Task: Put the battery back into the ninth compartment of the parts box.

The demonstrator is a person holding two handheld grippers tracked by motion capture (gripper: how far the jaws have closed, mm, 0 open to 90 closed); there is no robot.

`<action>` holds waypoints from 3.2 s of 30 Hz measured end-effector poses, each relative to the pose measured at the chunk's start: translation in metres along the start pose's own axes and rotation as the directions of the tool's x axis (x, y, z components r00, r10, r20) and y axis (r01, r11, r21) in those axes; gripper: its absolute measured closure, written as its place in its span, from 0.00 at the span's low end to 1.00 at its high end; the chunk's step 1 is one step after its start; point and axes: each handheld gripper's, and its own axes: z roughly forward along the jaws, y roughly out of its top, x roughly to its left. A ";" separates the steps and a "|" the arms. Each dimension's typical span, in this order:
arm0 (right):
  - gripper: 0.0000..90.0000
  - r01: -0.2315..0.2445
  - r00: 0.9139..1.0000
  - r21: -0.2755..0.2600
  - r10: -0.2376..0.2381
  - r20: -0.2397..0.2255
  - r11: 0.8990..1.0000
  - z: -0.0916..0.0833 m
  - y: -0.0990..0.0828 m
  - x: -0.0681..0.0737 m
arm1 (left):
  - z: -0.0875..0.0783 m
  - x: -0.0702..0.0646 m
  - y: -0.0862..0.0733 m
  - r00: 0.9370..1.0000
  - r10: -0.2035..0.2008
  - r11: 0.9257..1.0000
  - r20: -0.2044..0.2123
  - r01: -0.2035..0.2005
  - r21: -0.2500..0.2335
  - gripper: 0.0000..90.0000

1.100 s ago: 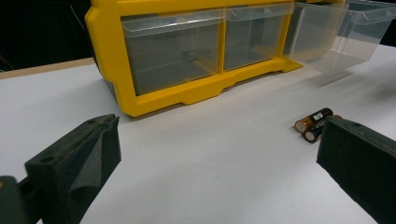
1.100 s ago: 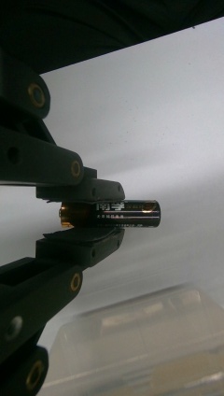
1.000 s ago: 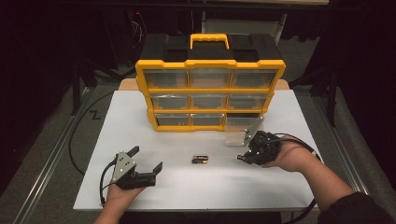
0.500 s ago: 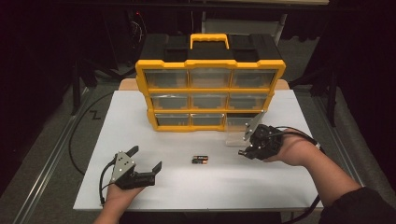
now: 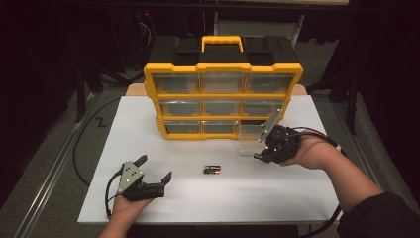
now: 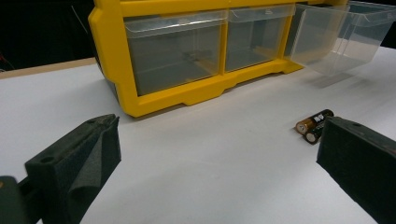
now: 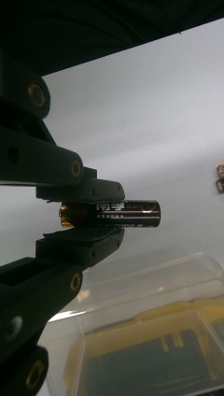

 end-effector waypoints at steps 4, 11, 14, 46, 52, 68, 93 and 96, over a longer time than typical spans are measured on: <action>0.88 0.003 1.000 0.000 -0.003 0.004 1.000 -0.002 0.004 -0.002 | 0.000 0.000 0.000 1.000 -0.002 1.000 0.000 0.002 0.000 0.00; 0.88 0.008 1.000 0.013 -0.008 0.012 1.000 -0.005 0.011 -0.008 | 0.000 0.000 -0.001 1.000 -0.002 1.000 0.002 0.002 0.003 0.00; 0.88 0.009 1.000 0.011 -0.009 0.018 1.000 -0.005 0.014 -0.010 | 0.000 0.001 0.000 1.000 -0.005 1.000 0.002 0.005 -0.001 0.00; 0.87 -0.014 0.997 0.031 0.012 0.071 0.999 -0.004 0.037 -0.043 | -0.001 0.001 0.000 1.000 -0.007 1.000 0.013 0.007 -0.006 0.00; 0.87 -0.023 0.997 0.037 0.020 0.079 0.999 -0.002 0.040 -0.048 | -0.001 0.001 0.000 1.000 -0.006 1.000 0.016 0.006 -0.008 0.00; 0.81 -0.026 0.996 0.055 0.020 0.091 0.998 0.003 0.048 -0.056 | -0.002 0.001 0.001 1.000 -0.006 1.000 0.014 0.006 -0.016 0.00; 0.51 -0.065 0.996 0.031 0.063 0.058 0.997 0.006 0.033 -0.018 | 0.001 -0.001 0.000 1.000 0.001 1.000 0.020 -0.001 -0.009 0.00; 0.49 -0.058 0.997 0.040 0.056 0.057 0.998 0.010 0.033 -0.012 | 0.000 -0.001 0.000 1.000 0.004 1.000 0.023 -0.004 -0.010 0.00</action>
